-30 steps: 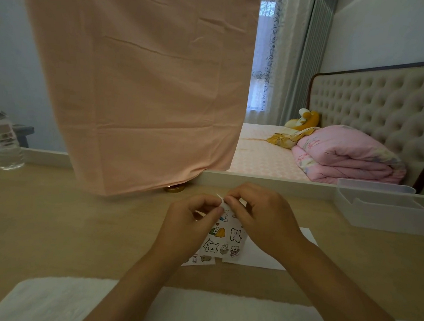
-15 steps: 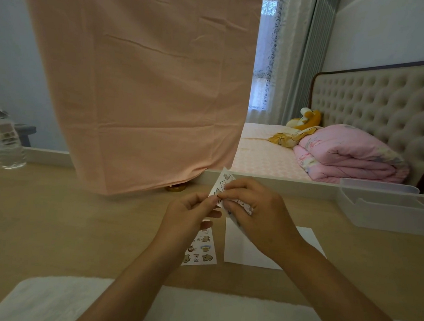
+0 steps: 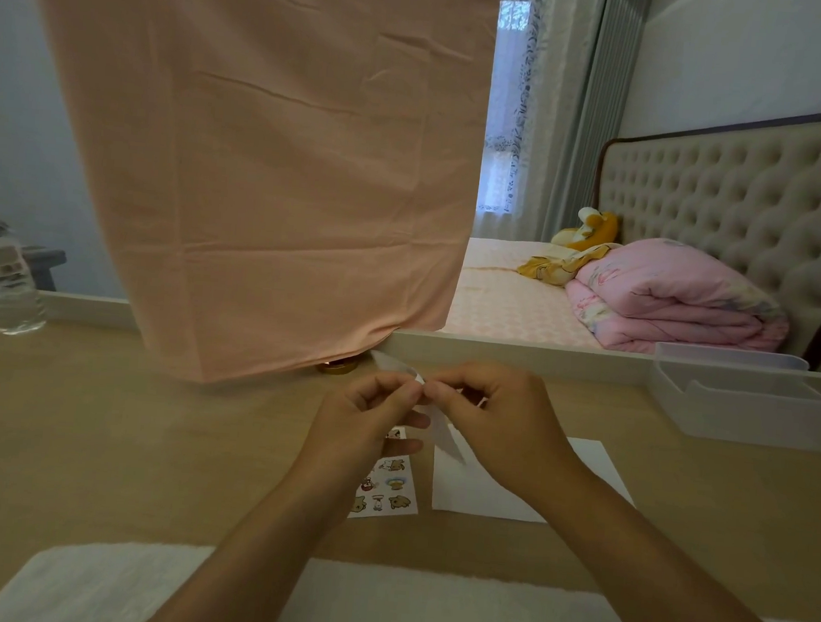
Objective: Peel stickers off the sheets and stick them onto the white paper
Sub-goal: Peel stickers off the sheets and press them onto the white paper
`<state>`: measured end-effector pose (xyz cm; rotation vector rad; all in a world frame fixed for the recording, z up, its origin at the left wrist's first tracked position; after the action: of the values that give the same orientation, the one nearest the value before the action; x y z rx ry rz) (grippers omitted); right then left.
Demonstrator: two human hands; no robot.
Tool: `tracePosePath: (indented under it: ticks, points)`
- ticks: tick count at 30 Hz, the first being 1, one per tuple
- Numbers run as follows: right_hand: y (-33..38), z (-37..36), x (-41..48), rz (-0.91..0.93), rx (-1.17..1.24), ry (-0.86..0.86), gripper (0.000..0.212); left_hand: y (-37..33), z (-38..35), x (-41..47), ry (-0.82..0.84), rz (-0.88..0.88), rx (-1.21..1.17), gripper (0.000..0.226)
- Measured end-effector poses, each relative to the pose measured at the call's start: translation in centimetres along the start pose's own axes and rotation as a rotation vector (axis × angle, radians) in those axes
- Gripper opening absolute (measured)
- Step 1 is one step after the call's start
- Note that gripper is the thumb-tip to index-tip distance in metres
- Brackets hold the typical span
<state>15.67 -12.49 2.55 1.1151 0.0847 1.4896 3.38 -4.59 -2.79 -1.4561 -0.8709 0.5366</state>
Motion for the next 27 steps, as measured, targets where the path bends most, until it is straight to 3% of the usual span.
tracePosePath:
  ticks: [8,15,19,23,27]
  points:
    - [-1.8,-0.5,-0.1,-0.217,0.234,0.057,0.01,0.2,-0.3,0.0,-0.009,-0.031,0.032,0.017]
    - [-2.0,-0.5,-0.3,-0.25,0.24,0.005,0.012,-0.2,-0.5,0.0,-0.022,-0.091,0.083,0.014]
    - [-1.7,-0.1,-0.3,-0.188,0.101,-0.05,0.011,0.0,-0.6,0.0,-0.024,-0.088,0.08,0.012]
    - [0.3,0.5,-0.6,0.019,-0.147,-0.135,0.009,-0.1,-0.9,-0.3,-0.039,-0.085,0.014,0.019]
    - [1.0,0.2,-0.6,0.117,-0.201,-0.141,0.009,-0.6,-0.4,-0.4,-0.109,-0.123,0.051,0.015]
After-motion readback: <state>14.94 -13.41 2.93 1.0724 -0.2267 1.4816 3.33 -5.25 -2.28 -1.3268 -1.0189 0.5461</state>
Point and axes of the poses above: each hand's wrist, its own x-axis towards the middle knuckle, its own z-axis out of the back of the hand, y = z × x, the point moved 9 cm from there along x, towards the middle knuckle, and after that the axes turned 5 degrees about y, right-handed, at the moved point
